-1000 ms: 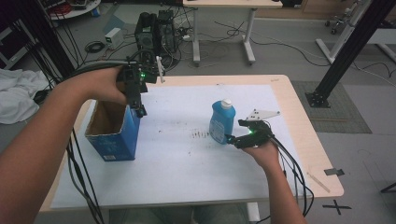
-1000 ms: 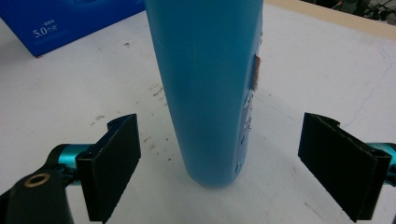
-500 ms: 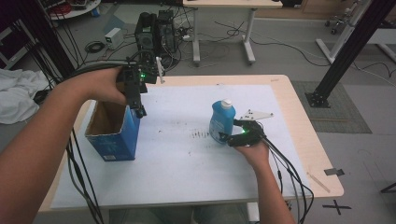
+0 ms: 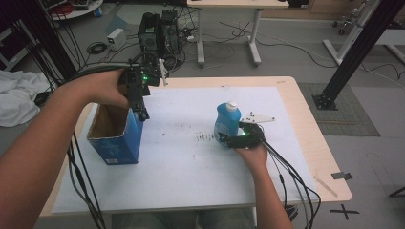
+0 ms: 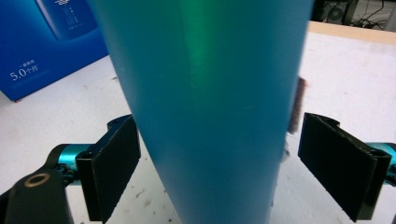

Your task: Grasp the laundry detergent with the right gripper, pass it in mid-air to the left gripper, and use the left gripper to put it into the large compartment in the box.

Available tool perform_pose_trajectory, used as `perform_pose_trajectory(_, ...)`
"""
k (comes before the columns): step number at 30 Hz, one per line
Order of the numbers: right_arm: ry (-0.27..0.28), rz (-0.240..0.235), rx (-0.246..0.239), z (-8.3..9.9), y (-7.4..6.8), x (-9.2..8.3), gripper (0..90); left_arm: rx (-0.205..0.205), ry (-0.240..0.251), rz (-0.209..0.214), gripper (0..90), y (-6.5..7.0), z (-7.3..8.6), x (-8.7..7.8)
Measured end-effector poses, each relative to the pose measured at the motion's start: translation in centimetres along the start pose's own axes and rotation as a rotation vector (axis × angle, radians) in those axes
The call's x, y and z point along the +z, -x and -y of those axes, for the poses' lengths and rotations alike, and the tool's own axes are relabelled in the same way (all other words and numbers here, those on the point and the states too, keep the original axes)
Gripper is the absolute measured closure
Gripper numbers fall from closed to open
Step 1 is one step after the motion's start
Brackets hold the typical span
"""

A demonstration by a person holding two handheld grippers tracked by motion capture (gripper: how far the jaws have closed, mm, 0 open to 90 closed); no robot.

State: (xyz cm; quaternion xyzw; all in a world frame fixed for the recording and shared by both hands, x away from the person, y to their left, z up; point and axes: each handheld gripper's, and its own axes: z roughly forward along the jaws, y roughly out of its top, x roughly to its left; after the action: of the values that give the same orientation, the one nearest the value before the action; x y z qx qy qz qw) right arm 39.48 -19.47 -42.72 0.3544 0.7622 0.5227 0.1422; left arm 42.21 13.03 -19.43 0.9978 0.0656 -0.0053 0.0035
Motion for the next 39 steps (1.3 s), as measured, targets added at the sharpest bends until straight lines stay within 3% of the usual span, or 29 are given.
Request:
perform_pose_trajectory(6, 0.038, 0.023, -0.001, -0.01, -0.06, 0.44, 12.1, -0.003, 0.000, 0.004, 7.0, -0.01, 0.05, 0.19)
perform_pose_trajectory(18, 0.037, 0.040, -0.006, 0.03, -0.16, 0.75, 12.6, -0.004, -0.002, 0.004, 7.0, -0.08, -0.03, 0.40)
perform_pose_trajectory(21, 0.030, 0.048, -0.012, 0.09, -0.22, 0.79, 16.9, -0.003, -0.008, 0.005, 6.9, -0.10, -0.05, 0.52)
perform_pose_trajectory(22, 0.039, 0.046, 0.004, 0.13, -0.31, 0.85, 17.3, -0.003, -0.010, 0.003, 6.9, -0.10, -0.05, 0.58)
perform_pose_trajectory(23, 0.056, 0.050, -0.011, 0.10, -0.21, 0.94, 18.7, -0.004, -0.014, 0.007, 7.0, -0.11, -0.06, 0.59)
perform_pose_trajectory(28, 0.023, 0.060, -0.006, 0.01, -0.23, 0.65, 22.6, -0.003, -0.007, 0.008, 6.9, -0.08, -0.04, 0.62)
perform_pose_trajectory(29, 0.047, 0.063, -0.011, 0.03, -0.21, 0.78, 23.5, -0.003, -0.011, 0.006, 6.9, -0.09, -0.05, 0.60)
perform_pose_trajectory(32, 0.052, 0.073, -0.030, 0.01, -0.15, 0.69, 23.6, -0.004, -0.011, 0.008, 6.9, -0.14, -0.07, 0.71)
perform_pose_trajectory(34, 0.041, 0.063, -0.009, 0.06, -0.32, 0.67, 24.0, -0.005, -0.013, 0.007, 7.0, -0.16, -0.08, 0.76)
perform_pose_trajectory(35, 0.048, 0.073, -0.030, 0.05, -0.21, 0.72, 24.6, -0.007, -0.015, 0.015, 7.0, -0.20, -0.11, 0.79)
perform_pose_trajectory(39, 0.046, 0.070, -0.011, 0.17, -0.53, 0.81, 26.2, -0.007, -0.009, 0.014, 6.9, -0.26, -0.13, 0.80)
